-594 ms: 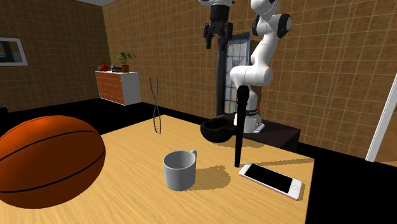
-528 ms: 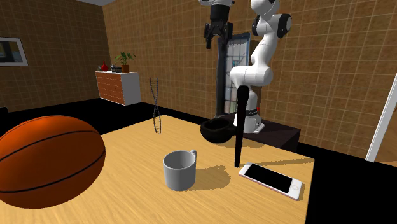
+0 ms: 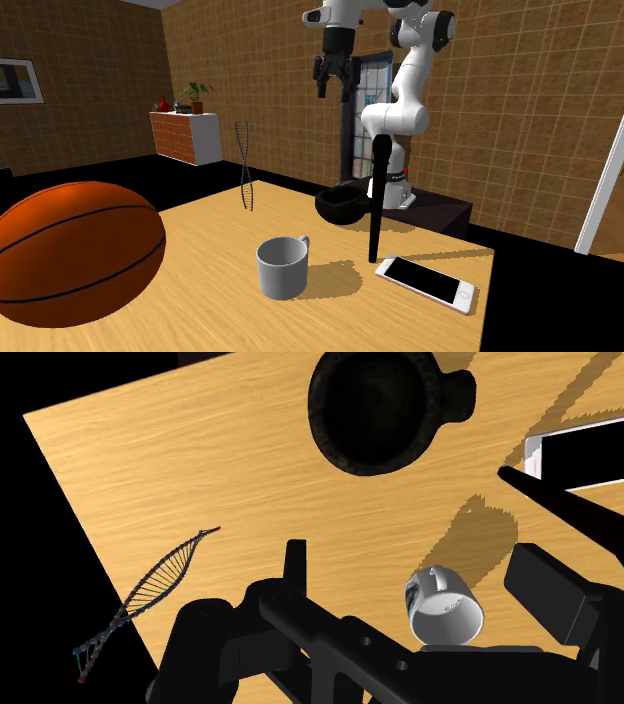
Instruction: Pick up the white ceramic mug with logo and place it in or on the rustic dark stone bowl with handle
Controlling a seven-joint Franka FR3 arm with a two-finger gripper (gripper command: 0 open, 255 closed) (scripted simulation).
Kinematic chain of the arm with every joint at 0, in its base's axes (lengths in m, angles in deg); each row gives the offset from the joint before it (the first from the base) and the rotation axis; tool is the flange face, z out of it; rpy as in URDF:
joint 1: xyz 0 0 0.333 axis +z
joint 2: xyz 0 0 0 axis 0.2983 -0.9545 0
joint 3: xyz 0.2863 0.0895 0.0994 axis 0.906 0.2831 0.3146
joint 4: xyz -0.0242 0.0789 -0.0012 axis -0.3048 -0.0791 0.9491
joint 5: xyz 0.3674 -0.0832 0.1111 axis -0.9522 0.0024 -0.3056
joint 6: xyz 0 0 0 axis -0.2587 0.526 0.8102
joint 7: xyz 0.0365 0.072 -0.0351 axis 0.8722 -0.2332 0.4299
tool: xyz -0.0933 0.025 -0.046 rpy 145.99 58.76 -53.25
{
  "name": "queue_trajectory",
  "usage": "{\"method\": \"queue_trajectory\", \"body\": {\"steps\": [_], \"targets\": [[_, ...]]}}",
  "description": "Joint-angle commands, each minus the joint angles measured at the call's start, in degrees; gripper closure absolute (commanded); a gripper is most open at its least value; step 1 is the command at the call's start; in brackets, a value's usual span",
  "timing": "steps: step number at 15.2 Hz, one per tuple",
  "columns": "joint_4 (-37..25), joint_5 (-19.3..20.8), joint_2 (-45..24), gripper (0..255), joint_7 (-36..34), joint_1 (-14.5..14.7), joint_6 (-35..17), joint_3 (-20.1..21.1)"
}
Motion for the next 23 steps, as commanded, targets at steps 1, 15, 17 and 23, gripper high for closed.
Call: {"method": "queue_trajectory", "body": {"steps": [1,15,17,23], "targets": [[0.4,-0.4,-3.3,0,-1.2,0.1,-3.5,0.8],[-7.9,0.4,-31.0,0,-10.4,0.9,-21.2,6.1],[-10.3,1.1,-35.4,0,-11.7,1.2,-22.8,6.6],[-19.2,3.8,-48.7,0,-15.6,2.6,-26.3,7.3]]}}
